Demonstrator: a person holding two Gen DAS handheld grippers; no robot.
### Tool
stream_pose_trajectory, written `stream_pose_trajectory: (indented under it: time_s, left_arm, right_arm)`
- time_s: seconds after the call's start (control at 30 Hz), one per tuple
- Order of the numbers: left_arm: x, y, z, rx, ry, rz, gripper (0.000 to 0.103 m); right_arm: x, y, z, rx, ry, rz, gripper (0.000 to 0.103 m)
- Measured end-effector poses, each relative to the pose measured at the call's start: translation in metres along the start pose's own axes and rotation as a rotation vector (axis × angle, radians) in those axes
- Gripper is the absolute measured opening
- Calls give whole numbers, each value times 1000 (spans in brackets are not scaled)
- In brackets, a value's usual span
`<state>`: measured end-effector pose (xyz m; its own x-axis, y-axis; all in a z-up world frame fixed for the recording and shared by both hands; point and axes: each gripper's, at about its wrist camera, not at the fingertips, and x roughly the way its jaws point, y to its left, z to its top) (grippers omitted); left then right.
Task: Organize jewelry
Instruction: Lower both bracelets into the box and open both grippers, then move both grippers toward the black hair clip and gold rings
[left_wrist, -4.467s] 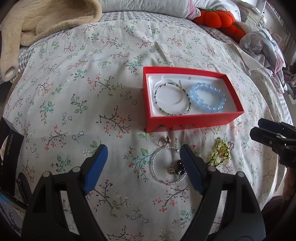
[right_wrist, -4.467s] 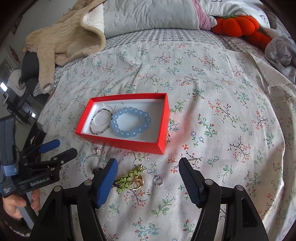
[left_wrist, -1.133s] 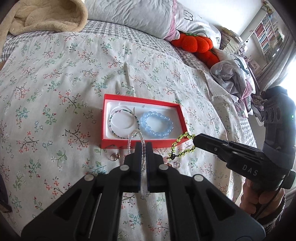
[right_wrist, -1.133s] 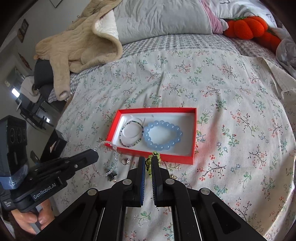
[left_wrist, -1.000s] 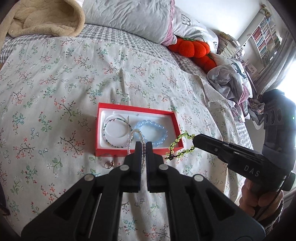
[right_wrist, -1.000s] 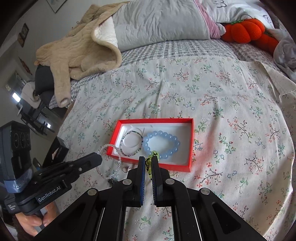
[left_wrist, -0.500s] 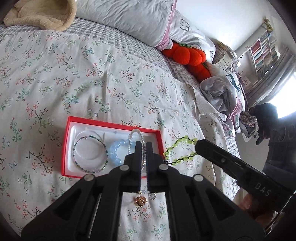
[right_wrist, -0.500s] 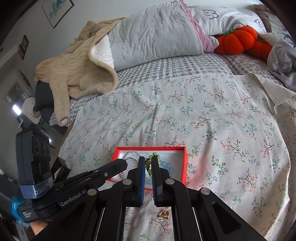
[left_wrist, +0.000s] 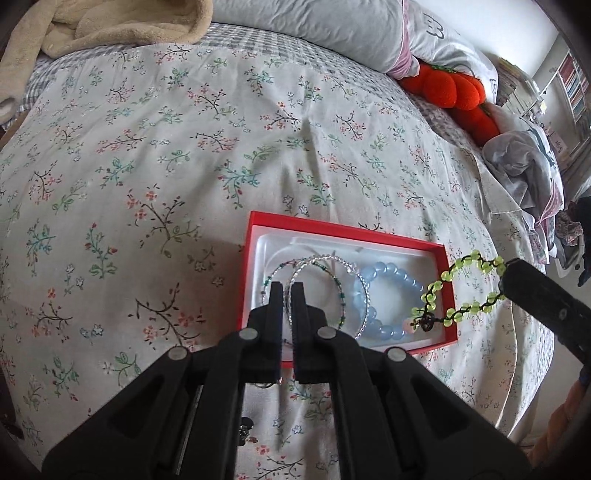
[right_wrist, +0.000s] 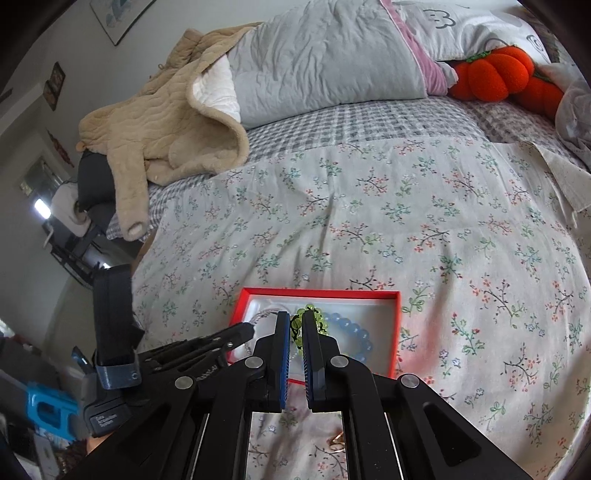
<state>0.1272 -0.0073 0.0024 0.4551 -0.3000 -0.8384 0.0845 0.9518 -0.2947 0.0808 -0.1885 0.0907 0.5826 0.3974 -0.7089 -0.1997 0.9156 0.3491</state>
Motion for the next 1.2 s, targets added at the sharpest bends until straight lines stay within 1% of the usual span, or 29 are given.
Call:
stream_pose_trajectory:
  time_s: [0.07,0.1,0.2,0.33,0.4,0.5,0.6,0.67,0.73,0.8,0.87,0.93,0.97,1.07,1.17,1.2]
  left_arm:
    - [2,0,-1,2,6,7,5]
    - [3,0,-2,4,8,10,5]
    - [6,-2,-2,18,13,22,5]
    - [7,-3,-3,29,18,29,5]
    - [8,-4,-3,32,20,31,5]
    - [9,-5,-3,39,19,32,5]
    - [7,-8,-3,54,13,35,5]
    - [4,-11,-5,71,7,52,5]
    - [-2,-14,-7,95,-2,65,14]
    - [-9,-17,-10,116,-13,66,30]
    - [-15,-19,-13,132,-26,71,37]
    - [-20,-19,-15,142,-33,71,40]
    - [-22,-20,-16,145,-33,72,45]
    - [-29,-19,-22,154,-36,71,55]
    - [-36,-19,-28,167,-35,63,64]
    - [-38,-19,-31,174,-35,62,66]
  right_arm:
    - [4,5,0,-12,-4,35,6]
    - [6,6,0,-21,-5,35,6]
    - [16,1,-2,-42,8,-14,6]
    - [31,-17,-6,-44,53,-100,6]
    - [34,-26,-8,-41,68,-128,6]
    - [37,-35,-11,-39,86,-154,7]
    - [38,-39,-12,-35,95,-159,7]
    - [36,-41,-13,-14,100,-161,7]
    - [32,-44,-14,5,116,-149,10]
    - [27,-44,-16,-1,122,-148,11]
    - [22,-43,-19,-6,124,-152,12]
    - [16,-44,-22,-4,130,-150,13]
    - [14,-43,-24,-4,133,-152,14]
    - [7,-42,-31,-9,136,-154,19]
    - [-2,-42,-38,-12,131,-160,36]
    - [-5,-42,-41,-13,126,-159,47]
